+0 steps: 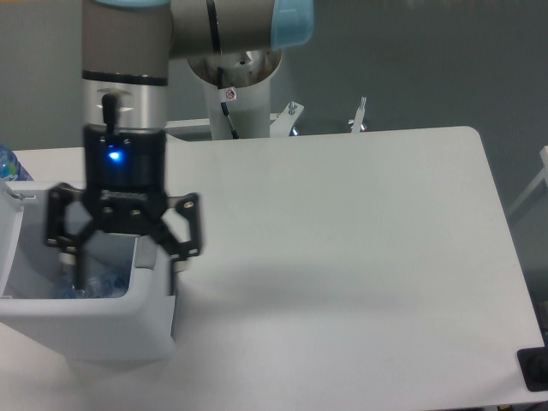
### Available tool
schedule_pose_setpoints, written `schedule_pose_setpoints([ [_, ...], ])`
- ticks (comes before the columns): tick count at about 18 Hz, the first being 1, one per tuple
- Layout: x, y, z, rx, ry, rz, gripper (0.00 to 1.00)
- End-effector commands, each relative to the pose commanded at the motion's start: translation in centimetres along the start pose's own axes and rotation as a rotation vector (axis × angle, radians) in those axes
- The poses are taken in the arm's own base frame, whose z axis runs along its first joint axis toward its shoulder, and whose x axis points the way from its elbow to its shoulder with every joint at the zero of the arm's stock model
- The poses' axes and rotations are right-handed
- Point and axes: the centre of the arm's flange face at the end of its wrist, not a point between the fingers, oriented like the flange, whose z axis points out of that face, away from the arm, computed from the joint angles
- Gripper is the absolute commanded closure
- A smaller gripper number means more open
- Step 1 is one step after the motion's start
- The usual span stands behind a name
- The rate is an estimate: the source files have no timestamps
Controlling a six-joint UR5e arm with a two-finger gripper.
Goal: Place the trash in the trash can
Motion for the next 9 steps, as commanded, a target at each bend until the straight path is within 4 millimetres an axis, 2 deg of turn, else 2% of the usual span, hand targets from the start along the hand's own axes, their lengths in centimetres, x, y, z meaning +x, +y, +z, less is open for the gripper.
schedule_pose_setpoints([
  [2, -2.0, 0.6, 0.2, -0.027, -0.032, 0.068, 0.00],
  [9, -9.3, 4.0, -2.1, -0.243, -0.032, 0.306, 0.00],
])
